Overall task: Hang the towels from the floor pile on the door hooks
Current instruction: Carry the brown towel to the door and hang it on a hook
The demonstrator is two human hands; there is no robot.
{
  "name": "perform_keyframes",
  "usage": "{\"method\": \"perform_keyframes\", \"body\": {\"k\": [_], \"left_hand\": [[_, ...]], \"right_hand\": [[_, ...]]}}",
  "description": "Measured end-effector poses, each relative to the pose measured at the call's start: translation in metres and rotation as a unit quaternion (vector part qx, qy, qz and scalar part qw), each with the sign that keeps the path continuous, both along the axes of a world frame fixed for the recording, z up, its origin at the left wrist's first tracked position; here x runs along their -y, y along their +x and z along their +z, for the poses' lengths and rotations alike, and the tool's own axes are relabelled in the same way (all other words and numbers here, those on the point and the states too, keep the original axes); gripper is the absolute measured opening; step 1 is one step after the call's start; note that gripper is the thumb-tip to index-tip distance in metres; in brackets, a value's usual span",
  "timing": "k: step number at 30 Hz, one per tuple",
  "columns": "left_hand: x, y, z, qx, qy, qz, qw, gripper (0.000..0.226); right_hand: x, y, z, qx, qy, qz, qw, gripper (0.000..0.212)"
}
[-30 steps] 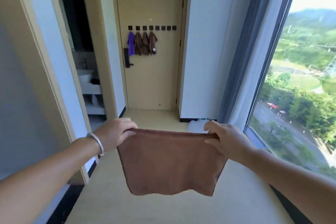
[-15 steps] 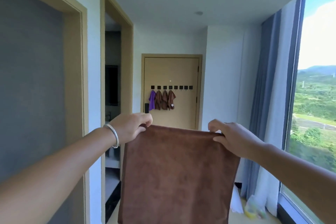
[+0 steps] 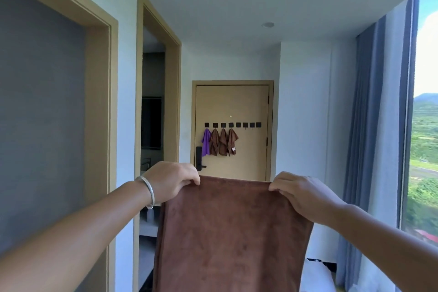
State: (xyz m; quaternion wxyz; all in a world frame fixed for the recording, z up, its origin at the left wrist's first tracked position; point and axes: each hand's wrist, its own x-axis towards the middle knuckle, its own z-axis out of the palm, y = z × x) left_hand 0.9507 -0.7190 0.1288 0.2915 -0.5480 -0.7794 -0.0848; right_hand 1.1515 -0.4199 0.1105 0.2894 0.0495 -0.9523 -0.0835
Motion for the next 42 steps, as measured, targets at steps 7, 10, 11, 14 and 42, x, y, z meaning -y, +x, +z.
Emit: {"method": "perform_keyframes", "body": {"k": [7,10,11,14,42], "left_hand": [[-0.069,-0.072,-0.007,0.0,0.008,-0.001,1.0,0.025],[-0.102,-0.105,-0.007,0.002,0.006,0.008,1.0,0.025],[-0.113,-0.116,-0.006,0.003,0.006,0.011,1.0,0.025],[-0.143,-0.147,-0.002,-0.002,0.003,0.022,1.0,0.026],[-0.336,-0.607,0.002,-0.042,0.029,0.038,0.998,0.016]], "right_hand": [[-0.077,-0.08,-0.003,-0.011,0.018,0.017,1.0,0.035],[-0.115,-0.117,-0.002,-0.012,0.019,0.026,0.999,0.034],[-0.128,-0.13,-0.001,-0.016,0.019,0.028,0.999,0.034],[-0.162,-0.168,0.005,-0.029,0.023,0.032,0.999,0.035],[-0.314,-0.607,0.005,-0.096,0.002,-0.042,0.994,0.011]]}}
